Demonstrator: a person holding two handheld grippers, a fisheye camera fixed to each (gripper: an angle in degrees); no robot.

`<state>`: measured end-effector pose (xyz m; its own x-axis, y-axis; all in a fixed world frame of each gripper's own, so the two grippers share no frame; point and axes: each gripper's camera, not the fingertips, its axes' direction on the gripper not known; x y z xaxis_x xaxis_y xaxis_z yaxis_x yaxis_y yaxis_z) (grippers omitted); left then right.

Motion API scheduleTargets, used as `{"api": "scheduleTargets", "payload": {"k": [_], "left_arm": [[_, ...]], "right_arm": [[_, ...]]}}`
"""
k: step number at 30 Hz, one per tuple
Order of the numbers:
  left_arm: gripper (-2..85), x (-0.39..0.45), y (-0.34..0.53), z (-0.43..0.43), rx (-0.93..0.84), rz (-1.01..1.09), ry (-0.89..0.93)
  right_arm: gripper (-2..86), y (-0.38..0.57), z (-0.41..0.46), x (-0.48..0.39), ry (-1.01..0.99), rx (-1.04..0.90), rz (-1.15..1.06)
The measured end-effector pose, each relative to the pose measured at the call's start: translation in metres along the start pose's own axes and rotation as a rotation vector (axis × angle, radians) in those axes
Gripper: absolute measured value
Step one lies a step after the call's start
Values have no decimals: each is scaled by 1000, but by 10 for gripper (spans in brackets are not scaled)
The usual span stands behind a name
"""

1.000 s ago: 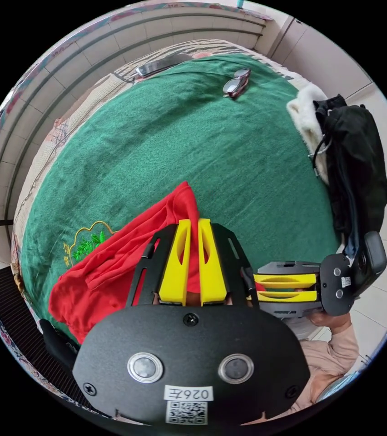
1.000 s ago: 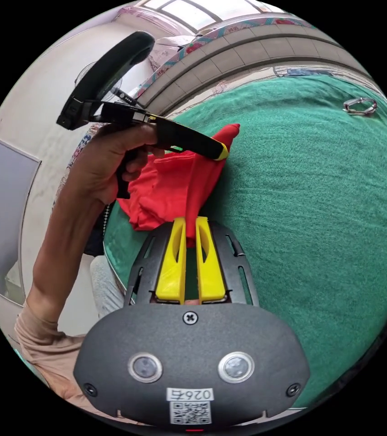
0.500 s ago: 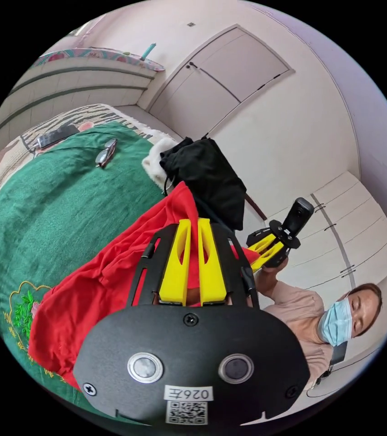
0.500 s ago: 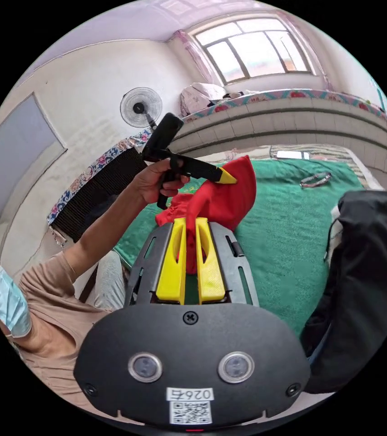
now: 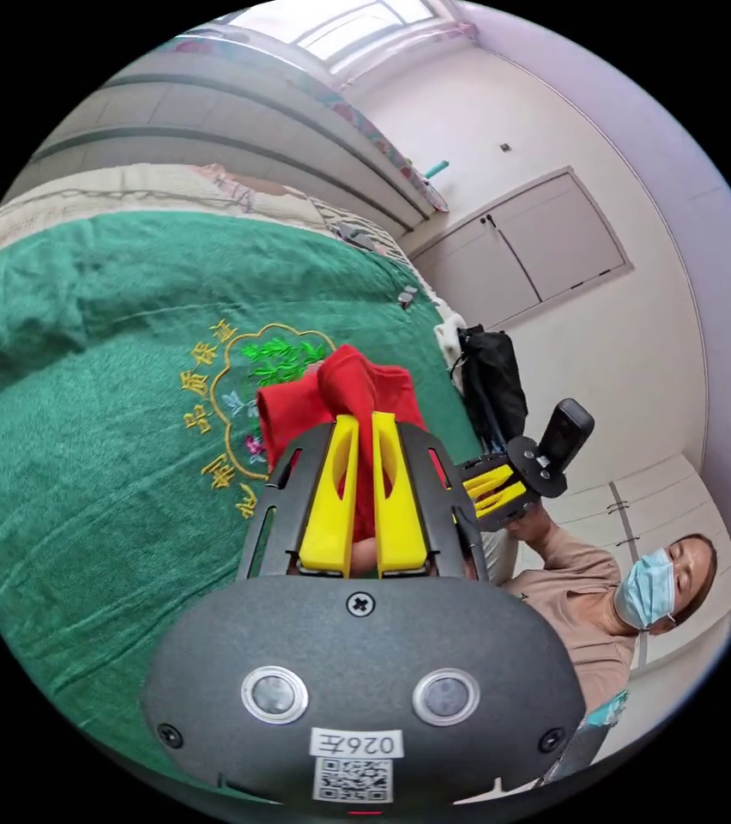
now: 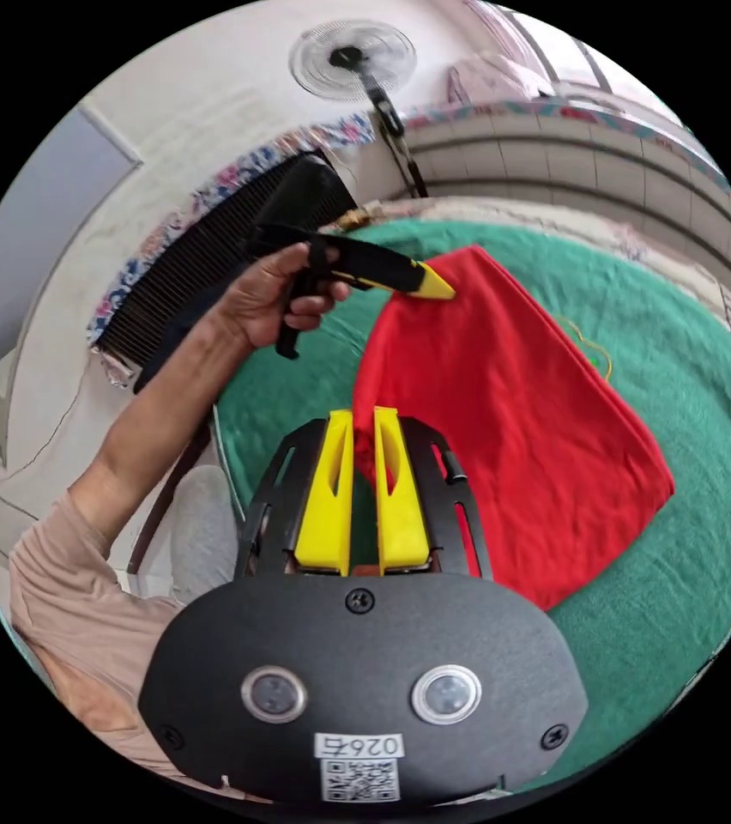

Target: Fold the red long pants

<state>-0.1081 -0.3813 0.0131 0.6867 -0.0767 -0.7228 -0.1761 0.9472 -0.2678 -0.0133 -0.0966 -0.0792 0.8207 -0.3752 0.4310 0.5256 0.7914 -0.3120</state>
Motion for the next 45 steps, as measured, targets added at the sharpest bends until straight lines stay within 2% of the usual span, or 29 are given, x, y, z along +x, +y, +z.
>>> {"api": "scheduleTargets", "payload": {"k": [3, 5, 8, 13, 15, 17, 19, 20, 21, 25, 27, 29, 31, 34, 36, 39, 42, 45], "left_arm": [[21, -30, 22, -18, 167, -69, 98], [15, -36, 34, -35, 267, -85, 164], [-5, -8, 50, -57, 346, -42, 102], [-9, 70, 60, -24, 212, 180, -33], [-10, 80, 57, 20, 44, 211, -307], [-9, 66, 60, 57, -89, 176, -495], [-9, 62, 76, 50, 92, 131, -444], [-9, 60, 74, 44, 97, 79, -393], [-10, 67, 70, 39, 65, 114, -384], [-10, 102, 78, 26, 148, 275, -512], [-10, 102, 74, 44, -4, 357, -573], [-10, 84, 69, 71, -197, 361, -657], [-10, 80, 69, 64, -128, 375, -622], [-10, 69, 56, 41, -140, 252, -462], [-9, 66, 61, 6, 83, 256, -256], [-9, 43, 67, -30, 325, 169, -95], [-4, 10, 68, -43, 396, -14, -216], [21, -14, 58, -41, 348, -82, -287]], "right_arm": [[-8, 9, 5, 28, -12, -45, 83], [-10, 16, -13, 44, -74, 1, 123], [-11, 22, -43, 61, -142, 102, 145], [-9, 14, -38, 65, -144, 31, 112], [-9, 9, -22, 60, -60, -50, 75], [-9, 5, 0, 57, 21, -144, 44], [-9, 5, 19, 57, 71, -189, 23], [-9, 6, 17, 56, 81, -153, 29], [-9, 7, 10, 54, 82, -128, 26], [-9, 20, -16, 45, 23, -116, -63], [-9, 34, -19, 47, -21, -107, -108], [-9, 42, -3, 55, 1, -194, -108], [-9, 50, 3, 63, -21, -166, -114], [-10, 52, -10, 78, -118, -163, -102], [-11, 54, -34, 90, -196, -81, -123], [-9, 56, -74, 113, -174, 116, -85], [8, 58, -98, 145, -80, 192, 31], [54, 62, -109, 184, -80, 215, 202]]}}
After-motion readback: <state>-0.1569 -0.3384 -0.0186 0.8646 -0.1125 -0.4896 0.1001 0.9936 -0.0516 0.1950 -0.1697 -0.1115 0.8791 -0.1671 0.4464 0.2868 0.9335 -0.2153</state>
